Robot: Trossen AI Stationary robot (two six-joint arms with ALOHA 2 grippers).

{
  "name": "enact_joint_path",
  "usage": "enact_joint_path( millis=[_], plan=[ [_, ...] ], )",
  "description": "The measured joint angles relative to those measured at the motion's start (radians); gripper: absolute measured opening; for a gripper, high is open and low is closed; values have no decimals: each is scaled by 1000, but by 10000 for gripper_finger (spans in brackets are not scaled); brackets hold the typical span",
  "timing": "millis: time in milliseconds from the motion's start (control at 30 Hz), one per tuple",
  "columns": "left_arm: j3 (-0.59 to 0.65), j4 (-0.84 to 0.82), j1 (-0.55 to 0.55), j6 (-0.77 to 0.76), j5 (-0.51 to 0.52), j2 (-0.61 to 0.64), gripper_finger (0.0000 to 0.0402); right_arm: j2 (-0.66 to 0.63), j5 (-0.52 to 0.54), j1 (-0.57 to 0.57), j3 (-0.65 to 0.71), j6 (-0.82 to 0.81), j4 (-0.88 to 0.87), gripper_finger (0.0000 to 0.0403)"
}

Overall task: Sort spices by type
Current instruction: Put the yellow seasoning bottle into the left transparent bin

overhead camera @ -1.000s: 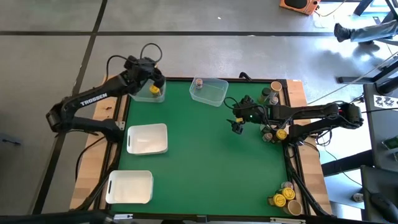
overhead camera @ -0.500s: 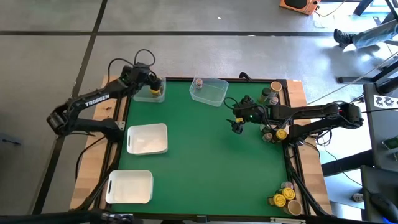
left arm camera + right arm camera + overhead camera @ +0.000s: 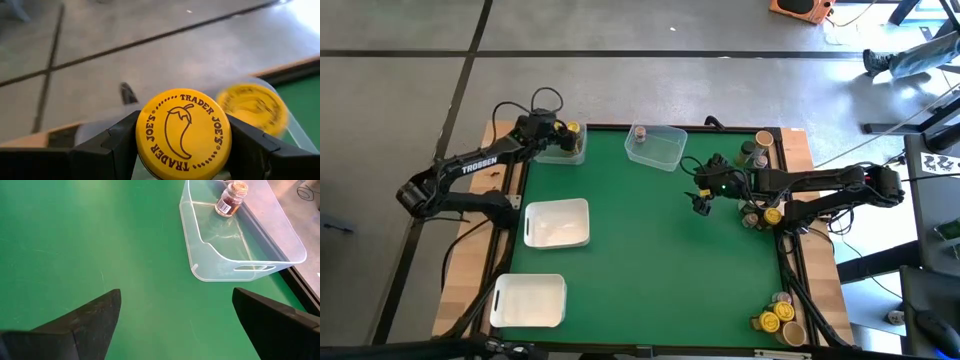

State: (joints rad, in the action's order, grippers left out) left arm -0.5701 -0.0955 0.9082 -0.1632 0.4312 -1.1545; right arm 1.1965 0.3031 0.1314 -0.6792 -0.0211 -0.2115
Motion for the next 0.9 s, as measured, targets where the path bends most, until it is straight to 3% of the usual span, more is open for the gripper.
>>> enact_joint_path(
  millis=[900],
  plan=[
    [9,3,11,49,-48,0,267,0,0,0,0,-4,0,381]
  ],
)
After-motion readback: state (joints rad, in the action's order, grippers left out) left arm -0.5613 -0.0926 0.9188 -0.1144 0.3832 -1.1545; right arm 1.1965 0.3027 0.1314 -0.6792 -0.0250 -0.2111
